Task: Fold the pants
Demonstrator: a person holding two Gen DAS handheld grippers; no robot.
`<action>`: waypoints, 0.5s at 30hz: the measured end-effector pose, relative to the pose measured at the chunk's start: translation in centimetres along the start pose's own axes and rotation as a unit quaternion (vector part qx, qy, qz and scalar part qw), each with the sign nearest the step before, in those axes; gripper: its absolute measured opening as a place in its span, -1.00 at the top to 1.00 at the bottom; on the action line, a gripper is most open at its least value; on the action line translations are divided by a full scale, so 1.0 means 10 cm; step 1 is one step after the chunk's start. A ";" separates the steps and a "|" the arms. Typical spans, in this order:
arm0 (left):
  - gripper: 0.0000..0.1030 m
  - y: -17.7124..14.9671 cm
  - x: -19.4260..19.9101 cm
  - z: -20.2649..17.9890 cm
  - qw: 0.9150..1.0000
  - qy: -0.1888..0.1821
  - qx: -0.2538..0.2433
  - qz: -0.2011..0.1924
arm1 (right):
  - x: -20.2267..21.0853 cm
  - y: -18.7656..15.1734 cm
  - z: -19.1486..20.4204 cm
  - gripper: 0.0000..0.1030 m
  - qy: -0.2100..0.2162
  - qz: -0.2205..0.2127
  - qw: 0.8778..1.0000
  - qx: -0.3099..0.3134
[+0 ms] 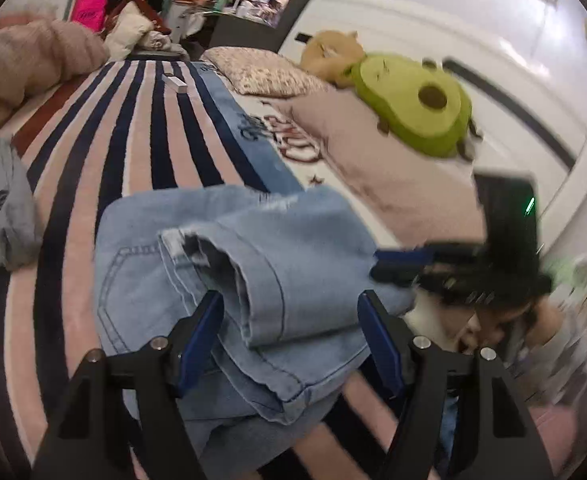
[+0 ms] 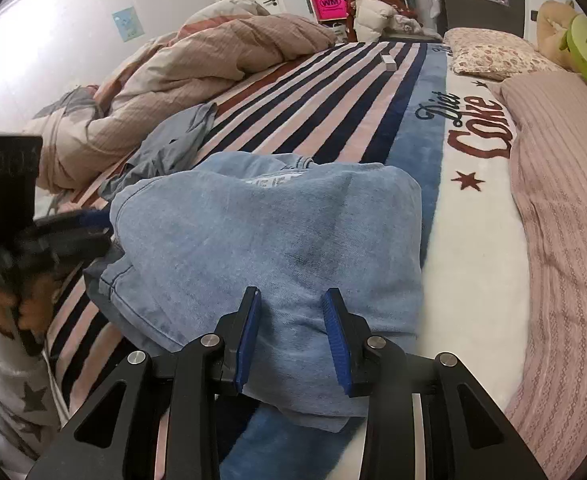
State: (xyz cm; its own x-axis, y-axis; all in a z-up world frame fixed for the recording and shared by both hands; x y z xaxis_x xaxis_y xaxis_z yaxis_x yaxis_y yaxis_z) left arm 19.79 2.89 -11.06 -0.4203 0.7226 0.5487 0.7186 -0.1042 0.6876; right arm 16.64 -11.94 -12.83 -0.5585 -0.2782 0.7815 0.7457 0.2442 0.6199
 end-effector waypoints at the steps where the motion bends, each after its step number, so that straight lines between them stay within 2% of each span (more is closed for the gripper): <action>1: -0.26 -0.01 -0.05 -0.01 1.000 -0.001 -0.004 0.005 | 0.00 0.00 0.00 0.44 -0.001 0.000 1.000 0.000; 4: -0.20 -0.05 -0.19 -0.10 0.999 0.002 -0.031 0.016 | 0.00 0.02 0.00 0.44 -0.004 0.002 1.000 0.001; 5: 0.07 -0.06 -0.24 -0.16 0.999 0.013 -0.044 0.028 | 0.00 0.02 0.01 0.44 -0.005 0.002 1.000 0.001; 6: 0.57 -0.07 -0.28 -0.18 0.998 0.023 -0.049 0.043 | 0.00 0.03 0.01 0.44 -0.005 0.002 1.000 0.002; 7: 0.75 -0.10 -0.29 -0.18 0.997 0.031 -0.049 0.052 | 0.00 0.04 0.01 0.44 -0.006 0.002 1.000 0.004; 9: 0.88 -0.11 -0.25 -0.18 0.996 0.038 -0.041 0.063 | 0.02 0.07 0.03 0.44 -0.004 0.000 1.000 0.007; 11: 0.90 -0.12 -0.13 -0.18 0.997 0.028 -0.033 0.062 | 0.05 0.13 0.04 0.44 0.001 -0.006 1.000 0.005; 13: 0.91 -0.14 0.04 -0.11 0.999 0.004 0.003 0.054 | 0.07 0.19 0.07 0.45 0.003 -0.012 1.000 0.006; 15: 0.91 -0.20 0.19 -0.03 0.998 0.007 0.018 0.053 | 0.06 0.22 0.11 0.45 -0.003 -0.013 1.000 0.016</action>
State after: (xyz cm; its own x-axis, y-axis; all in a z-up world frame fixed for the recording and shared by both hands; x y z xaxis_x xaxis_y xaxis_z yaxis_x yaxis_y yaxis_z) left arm 17.38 4.25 -11.23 -0.3493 0.6987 0.6243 0.7789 -0.1538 0.6080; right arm 17.59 -10.57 -10.93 -0.5803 -0.2796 0.7649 0.7188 0.2655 0.6425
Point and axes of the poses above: each gripper's, at about its wrist camera, not at the fingertips, and x roughly against the way its jaws point, z to its left, y to its top, the point moved 4 cm from there along -x, roughly the way its jaws point, and after that the axes turned 14 degrees about -y, right-handed, at the moved point
